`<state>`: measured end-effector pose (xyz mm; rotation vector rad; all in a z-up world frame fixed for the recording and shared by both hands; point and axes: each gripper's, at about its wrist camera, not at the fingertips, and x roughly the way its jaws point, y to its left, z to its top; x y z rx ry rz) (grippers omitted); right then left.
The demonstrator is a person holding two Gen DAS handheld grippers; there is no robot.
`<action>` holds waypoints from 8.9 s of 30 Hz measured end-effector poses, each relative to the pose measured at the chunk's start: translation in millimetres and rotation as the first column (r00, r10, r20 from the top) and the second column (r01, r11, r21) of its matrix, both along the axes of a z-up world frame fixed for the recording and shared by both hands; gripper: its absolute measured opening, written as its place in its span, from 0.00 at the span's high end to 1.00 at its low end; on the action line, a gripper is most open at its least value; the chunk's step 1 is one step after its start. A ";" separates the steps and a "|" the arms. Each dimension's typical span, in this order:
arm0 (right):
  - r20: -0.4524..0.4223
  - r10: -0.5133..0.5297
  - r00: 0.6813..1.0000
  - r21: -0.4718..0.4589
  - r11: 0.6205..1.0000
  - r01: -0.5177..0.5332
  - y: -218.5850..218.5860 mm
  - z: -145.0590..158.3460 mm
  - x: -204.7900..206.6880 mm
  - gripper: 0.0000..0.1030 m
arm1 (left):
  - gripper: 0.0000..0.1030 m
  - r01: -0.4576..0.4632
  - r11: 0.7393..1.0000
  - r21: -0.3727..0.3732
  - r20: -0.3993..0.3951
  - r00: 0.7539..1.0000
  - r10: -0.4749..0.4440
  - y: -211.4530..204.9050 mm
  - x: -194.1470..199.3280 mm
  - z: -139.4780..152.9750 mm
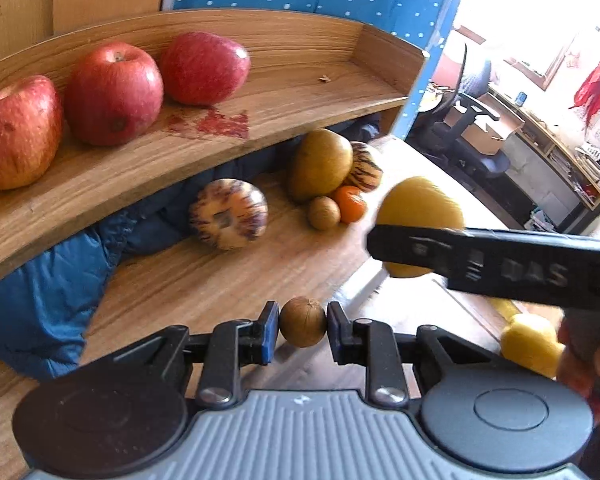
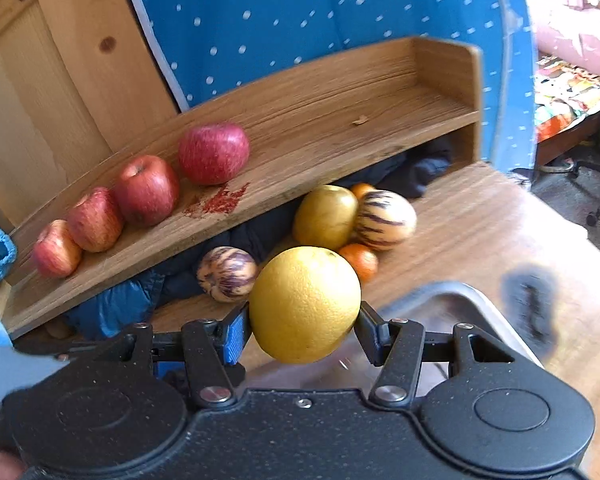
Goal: Organize fruits
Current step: 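Carry the kiwi onto the tray and open the left tool while the right tool releases the grapefruit there, then withdraw both open tools from the tray toward the remaining fruit, then grasp the striped pepino melon with the left tool while the right tool grasps a small brown fruit, then carry the pepino onto the tray and open the left tool while the right tool releases the brown fruit there, then move both open tools back from the tray toward the fruit under the shelf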
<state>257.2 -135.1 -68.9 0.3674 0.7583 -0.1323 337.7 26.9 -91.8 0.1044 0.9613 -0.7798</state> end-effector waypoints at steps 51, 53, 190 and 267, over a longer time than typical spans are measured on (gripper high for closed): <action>-0.109 -0.018 0.994 -0.146 0.989 0.002 13.8 -32.0 -140.4 0.37 | 0.50 0.100 0.990 0.094 -0.106 0.990 -0.090 -46.8 -86.9 -8.0; -0.090 -0.011 0.996 -0.138 0.990 -0.002 12.9 -28.2 -148.1 0.30 | 0.35 0.079 0.992 0.099 -0.087 0.994 -0.070 -43.7 -92.6 -3.3; -0.077 0.292 0.953 -0.268 0.915 -0.302 65.5 -15.3 -10.0 0.74 | 0.46 -0.226 0.974 -0.028 -0.128 0.967 0.221 20.2 26.4 15.0; -0.094 0.246 0.965 -0.142 0.956 -0.258 70.4 -24.4 -247.1 0.01 | 0.01 -0.337 0.880 0.336 -0.186 0.892 0.412 78.0 -197.8 17.8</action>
